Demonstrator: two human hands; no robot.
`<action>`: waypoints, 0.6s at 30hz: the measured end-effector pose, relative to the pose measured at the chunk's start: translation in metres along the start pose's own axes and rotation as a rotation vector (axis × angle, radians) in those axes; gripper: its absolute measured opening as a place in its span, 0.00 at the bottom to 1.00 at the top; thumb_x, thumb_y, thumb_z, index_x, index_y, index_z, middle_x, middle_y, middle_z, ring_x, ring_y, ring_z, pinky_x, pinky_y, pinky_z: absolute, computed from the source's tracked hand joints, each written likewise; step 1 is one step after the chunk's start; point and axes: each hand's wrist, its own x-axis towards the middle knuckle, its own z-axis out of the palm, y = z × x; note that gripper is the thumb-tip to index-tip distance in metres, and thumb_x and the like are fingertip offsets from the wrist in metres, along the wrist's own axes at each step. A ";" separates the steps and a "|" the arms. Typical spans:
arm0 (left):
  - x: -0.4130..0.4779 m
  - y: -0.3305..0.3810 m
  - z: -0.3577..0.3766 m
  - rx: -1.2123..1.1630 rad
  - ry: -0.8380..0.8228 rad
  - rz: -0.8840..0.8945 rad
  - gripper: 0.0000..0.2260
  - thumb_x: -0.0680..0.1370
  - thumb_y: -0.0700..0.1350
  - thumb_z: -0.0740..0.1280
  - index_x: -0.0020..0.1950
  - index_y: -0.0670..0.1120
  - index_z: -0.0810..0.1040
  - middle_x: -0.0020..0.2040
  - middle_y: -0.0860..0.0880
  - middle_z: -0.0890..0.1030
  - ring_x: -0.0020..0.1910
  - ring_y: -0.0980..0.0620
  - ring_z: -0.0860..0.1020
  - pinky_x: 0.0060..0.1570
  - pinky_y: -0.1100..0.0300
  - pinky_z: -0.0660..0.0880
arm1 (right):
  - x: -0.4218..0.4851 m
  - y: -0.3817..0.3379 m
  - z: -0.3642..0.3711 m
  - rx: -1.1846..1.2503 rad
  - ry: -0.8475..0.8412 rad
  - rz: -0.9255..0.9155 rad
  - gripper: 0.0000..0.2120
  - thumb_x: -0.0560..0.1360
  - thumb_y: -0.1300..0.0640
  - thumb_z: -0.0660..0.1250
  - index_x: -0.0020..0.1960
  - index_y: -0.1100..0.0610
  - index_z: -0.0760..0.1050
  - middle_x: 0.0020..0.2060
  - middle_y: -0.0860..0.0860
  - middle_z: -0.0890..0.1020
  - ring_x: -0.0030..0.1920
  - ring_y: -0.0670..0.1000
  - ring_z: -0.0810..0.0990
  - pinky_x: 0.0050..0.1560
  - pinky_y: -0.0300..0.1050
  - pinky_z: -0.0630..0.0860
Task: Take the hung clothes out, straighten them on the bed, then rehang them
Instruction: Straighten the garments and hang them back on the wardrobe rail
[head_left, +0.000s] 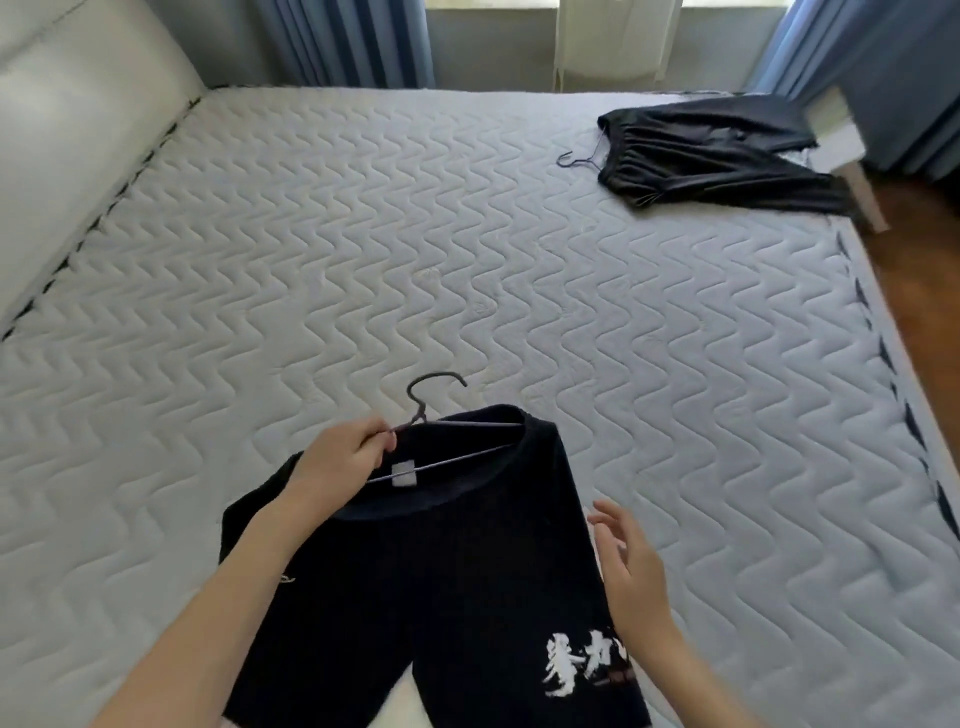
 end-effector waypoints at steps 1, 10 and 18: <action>-0.035 0.018 -0.006 -0.031 0.030 -0.018 0.12 0.78 0.44 0.62 0.36 0.52 0.76 0.28 0.52 0.75 0.30 0.52 0.73 0.38 0.51 0.72 | -0.017 -0.015 -0.014 0.025 0.015 0.007 0.12 0.81 0.59 0.59 0.55 0.43 0.74 0.50 0.43 0.82 0.52 0.38 0.79 0.53 0.32 0.74; -0.299 0.142 -0.015 -0.391 0.134 -0.103 0.13 0.79 0.40 0.65 0.34 0.46 0.79 0.26 0.49 0.74 0.26 0.57 0.70 0.31 0.64 0.61 | -0.182 -0.080 -0.130 0.208 0.051 0.065 0.11 0.81 0.63 0.58 0.50 0.56 0.79 0.40 0.54 0.84 0.45 0.51 0.83 0.49 0.48 0.79; -0.350 0.169 0.039 -0.401 -0.035 0.021 0.19 0.78 0.40 0.65 0.27 0.47 0.72 0.23 0.52 0.68 0.24 0.58 0.65 0.33 0.58 0.60 | -0.285 -0.029 -0.179 0.304 0.322 0.217 0.12 0.82 0.63 0.56 0.51 0.60 0.78 0.42 0.58 0.84 0.47 0.57 0.83 0.49 0.49 0.80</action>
